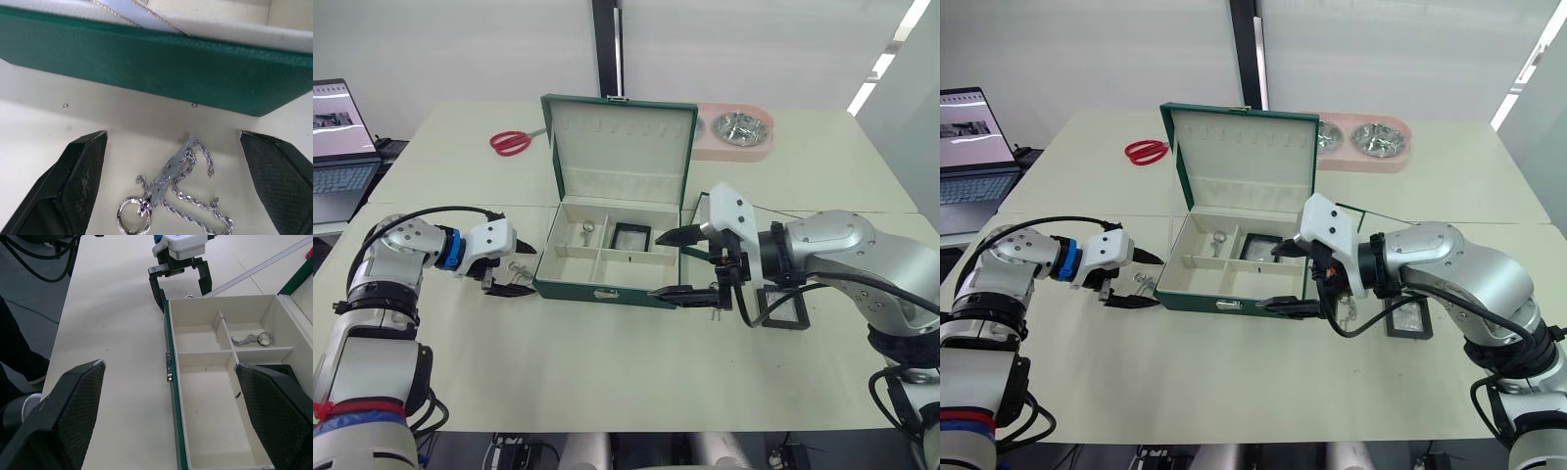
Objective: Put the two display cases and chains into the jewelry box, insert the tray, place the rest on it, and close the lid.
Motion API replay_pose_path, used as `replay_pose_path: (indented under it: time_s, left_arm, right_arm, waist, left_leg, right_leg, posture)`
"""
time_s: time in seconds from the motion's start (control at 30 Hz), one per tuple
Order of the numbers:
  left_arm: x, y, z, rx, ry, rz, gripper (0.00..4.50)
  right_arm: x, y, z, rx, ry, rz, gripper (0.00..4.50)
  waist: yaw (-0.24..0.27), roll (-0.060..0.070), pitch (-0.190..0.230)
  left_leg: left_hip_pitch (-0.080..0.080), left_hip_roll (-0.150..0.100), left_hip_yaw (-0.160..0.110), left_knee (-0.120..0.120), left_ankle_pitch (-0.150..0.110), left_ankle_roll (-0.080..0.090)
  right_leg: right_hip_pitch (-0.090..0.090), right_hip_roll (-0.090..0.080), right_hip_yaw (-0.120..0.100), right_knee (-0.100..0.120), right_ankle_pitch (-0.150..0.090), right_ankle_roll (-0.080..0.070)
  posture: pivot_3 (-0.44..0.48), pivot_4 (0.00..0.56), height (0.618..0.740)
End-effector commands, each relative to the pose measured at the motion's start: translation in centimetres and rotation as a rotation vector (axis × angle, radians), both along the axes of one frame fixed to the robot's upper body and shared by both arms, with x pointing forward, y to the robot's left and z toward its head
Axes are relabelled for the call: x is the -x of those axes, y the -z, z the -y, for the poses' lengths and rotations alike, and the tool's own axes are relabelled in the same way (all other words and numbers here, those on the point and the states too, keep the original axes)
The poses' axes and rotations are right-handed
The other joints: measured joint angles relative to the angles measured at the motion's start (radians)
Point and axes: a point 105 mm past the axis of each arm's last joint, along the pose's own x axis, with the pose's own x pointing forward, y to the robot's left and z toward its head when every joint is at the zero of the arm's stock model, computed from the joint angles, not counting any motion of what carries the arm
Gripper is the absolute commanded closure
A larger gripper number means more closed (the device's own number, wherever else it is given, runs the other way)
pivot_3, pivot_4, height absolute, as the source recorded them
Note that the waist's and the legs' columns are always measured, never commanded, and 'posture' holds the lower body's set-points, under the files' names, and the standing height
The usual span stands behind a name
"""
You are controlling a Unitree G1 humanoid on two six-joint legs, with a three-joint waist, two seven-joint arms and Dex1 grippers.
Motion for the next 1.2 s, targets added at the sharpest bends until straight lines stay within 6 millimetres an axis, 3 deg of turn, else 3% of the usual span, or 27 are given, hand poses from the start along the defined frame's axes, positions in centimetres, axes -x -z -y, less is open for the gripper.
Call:
replay_pose_path:
  time_s: [0.03, 0.1, 0.2, 0.63, 0.87, 1.07, 1.2]
  left_arm:
    - [-0.1, -1.1, 0.1, -0.032, 0.036, 0.019, 0.03]
    - [0.0, -1.0, -0.1, -0.040, 0.035, 0.013, 0.03]
    - [0.4, -0.9, -0.4, -0.063, 0.038, -0.013, 0.61]
    - [1.4, -1.1, -1.6, -0.136, 0.038, -0.072, 4.47]
    - [1.5, -2.6, -2.5, -0.092, -0.023, -0.050, 4.47]
    - [1.8, -5.5, -2.5, -0.011, -0.070, -0.003, 4.47]
    - [2.5, -8.9, -1.4, 0.112, -0.107, 0.033, 4.47]
  right_arm:
    - [0.1, -0.9, -0.4, -0.012, -0.025, 0.055, 0.00]
    - [0.1, -0.9, -0.4, -0.015, -0.027, 0.056, 0.00]
    - [0.1, -0.9, -0.5, -0.018, -0.029, 0.057, 0.00]
    - [0.1, -1.1, -0.7, -0.047, -0.030, 0.078, 0.00]
    - [0.0, -1.3, -0.6, -0.075, -0.019, 0.087, 0.00]
    - [-0.2, -1.3, -0.2, -0.089, 0.001, 0.087, 0.00]
    - [-0.4, -1.1, 0.2, -0.099, 0.014, 0.083, 0.00]
  waist:
    - [-0.001, 0.000, 0.000]
    - [-0.001, 0.000, 0.000]
    - [-0.002, 0.000, 0.000]
    - [-0.005, 0.000, 0.000]
    - [-0.006, 0.000, 0.000]
    - [-0.006, 0.000, 0.000]
    - [-0.007, 0.000, 0.000]
  left_leg:
    - [0.000, 0.000, 0.000, 0.000, 0.000, 0.000]
    - [0.000, 0.000, 0.000, 0.000, 0.000, 0.000]
    - [0.000, 0.000, 0.000, 0.000, 0.000, 0.000]
    - [0.000, 0.000, 0.000, 0.000, 0.000, 0.000]
    - [0.000, 0.000, 0.000, 0.000, 0.000, 0.000]
    - [0.000, 0.000, -0.001, 0.000, 0.000, 0.000]
    - [0.000, 0.001, -0.001, 0.000, 0.000, 0.000]
  right_leg:
    - [0.000, 0.000, 0.000, 0.000, 0.000, 0.000]
    - [0.000, 0.000, 0.000, 0.000, 0.000, 0.000]
    - [0.000, 0.000, 0.000, 0.000, 0.000, 0.000]
    - [0.000, 0.000, 0.000, 0.000, 0.000, 0.000]
    - [0.000, 0.000, 0.000, 0.000, 0.000, 0.000]
    - [0.000, 0.000, 0.000, 0.000, 0.000, 0.000]
    - [0.000, 0.000, 0.000, 0.000, 0.000, 0.000]
  posture:
    - [0.000, 0.150, 0.740]
    - [0.000, 0.150, 0.740]
    - [0.000, 0.150, 0.740]
    - [0.000, 0.150, 0.740]
    - [0.000, 0.150, 0.740]
    - [0.000, 0.150, 0.740]
    - [0.000, 0.150, 0.740]
